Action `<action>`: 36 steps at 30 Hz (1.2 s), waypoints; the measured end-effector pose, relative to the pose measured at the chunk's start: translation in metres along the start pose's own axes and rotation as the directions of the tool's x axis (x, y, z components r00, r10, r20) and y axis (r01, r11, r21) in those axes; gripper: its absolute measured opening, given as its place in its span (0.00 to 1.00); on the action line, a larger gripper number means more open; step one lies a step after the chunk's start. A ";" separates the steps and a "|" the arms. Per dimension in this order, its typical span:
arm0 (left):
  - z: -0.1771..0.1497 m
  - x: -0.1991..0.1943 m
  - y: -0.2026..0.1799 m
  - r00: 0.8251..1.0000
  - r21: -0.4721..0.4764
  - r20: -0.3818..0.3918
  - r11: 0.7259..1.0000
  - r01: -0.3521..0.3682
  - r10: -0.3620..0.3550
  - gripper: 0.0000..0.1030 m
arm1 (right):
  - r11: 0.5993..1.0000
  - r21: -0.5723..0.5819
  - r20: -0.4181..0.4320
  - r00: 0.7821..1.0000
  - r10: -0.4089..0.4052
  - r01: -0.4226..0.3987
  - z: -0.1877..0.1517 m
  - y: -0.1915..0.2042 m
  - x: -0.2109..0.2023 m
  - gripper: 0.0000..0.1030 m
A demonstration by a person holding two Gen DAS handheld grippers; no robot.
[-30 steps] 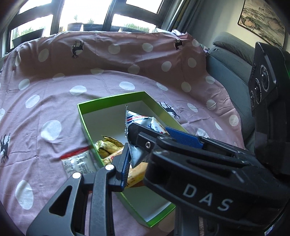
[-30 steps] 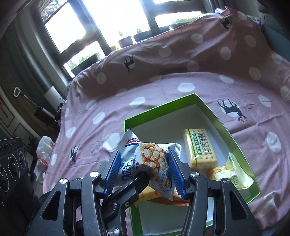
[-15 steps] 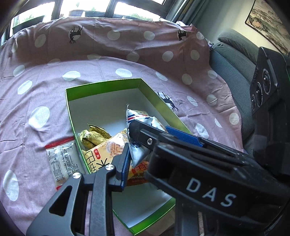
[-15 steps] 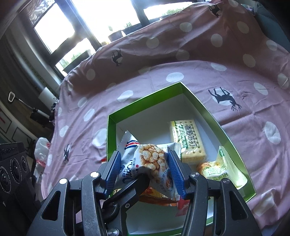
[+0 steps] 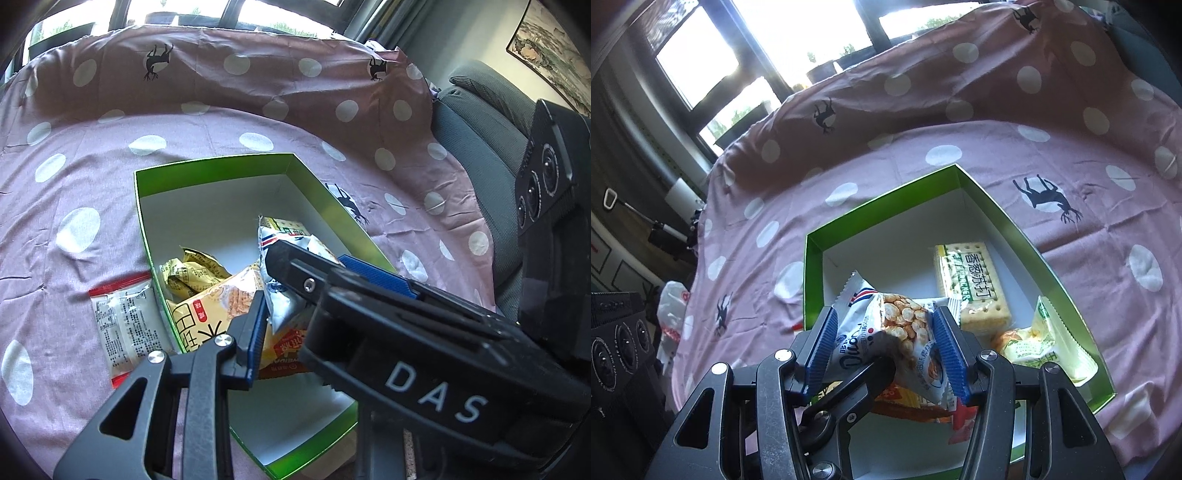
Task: Organize snacks
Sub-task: 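Open the right gripper to drop the peanut packet into the box, then move the right gripper to the white biscuit packet and grasp it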
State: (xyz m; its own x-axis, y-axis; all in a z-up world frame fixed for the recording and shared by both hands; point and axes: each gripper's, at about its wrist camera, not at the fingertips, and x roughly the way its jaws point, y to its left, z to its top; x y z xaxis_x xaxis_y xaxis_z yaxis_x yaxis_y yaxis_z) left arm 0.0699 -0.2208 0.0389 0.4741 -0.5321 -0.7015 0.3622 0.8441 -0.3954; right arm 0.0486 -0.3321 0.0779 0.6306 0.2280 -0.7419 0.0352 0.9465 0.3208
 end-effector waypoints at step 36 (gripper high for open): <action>-0.052 -0.024 0.155 0.978 -0.397 -0.102 0.894 -0.208 0.182 0.52 | 1.000 0.013 0.047 0.999 -0.013 0.012 -0.002 0.006 -0.015 0.77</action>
State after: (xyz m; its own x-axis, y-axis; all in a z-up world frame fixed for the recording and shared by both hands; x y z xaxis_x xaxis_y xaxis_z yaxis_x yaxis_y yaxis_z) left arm 0.0732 -0.0739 -0.0361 0.4477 -0.3598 -0.8186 -0.0939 0.8915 -0.4432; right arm 0.0375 -0.3298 0.0901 0.6660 0.2048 -0.7173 0.0530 0.9461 0.3194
